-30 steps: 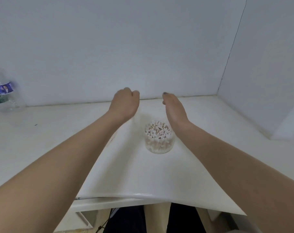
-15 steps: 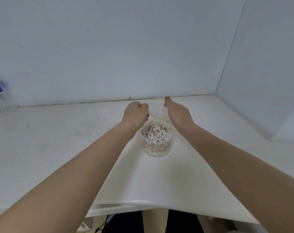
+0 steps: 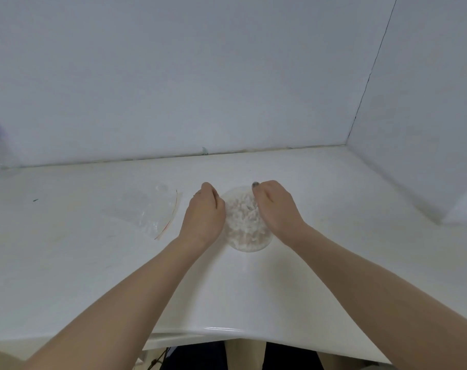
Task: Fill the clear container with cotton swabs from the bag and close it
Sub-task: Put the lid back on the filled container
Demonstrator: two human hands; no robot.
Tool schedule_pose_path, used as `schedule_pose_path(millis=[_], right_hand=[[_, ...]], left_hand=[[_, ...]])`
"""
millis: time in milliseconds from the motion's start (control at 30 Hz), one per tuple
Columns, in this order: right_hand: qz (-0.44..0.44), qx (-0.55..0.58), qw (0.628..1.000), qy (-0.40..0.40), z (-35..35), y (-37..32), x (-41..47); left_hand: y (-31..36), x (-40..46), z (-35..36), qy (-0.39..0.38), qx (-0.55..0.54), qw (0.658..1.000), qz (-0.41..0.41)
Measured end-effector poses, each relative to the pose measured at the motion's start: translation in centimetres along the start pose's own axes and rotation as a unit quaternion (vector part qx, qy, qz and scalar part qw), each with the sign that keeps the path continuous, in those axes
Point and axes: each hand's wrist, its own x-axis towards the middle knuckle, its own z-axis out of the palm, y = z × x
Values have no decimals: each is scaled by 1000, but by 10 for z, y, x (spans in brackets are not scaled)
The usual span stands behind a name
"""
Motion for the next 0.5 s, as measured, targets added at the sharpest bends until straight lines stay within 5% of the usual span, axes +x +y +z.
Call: schedule_pose_path(millis=[200,400,500], right_hand=[[-16,0,999,33,5,0,-3],[39,78,995,58,3,-3,3],[33,90,993,72,6,-3,2]], left_hand=[[-6,-9,0,-8,-50,998,22],[-10,-29,8,-142,-83,986,42],[-13,-34,17,-141,-88,985,37]])
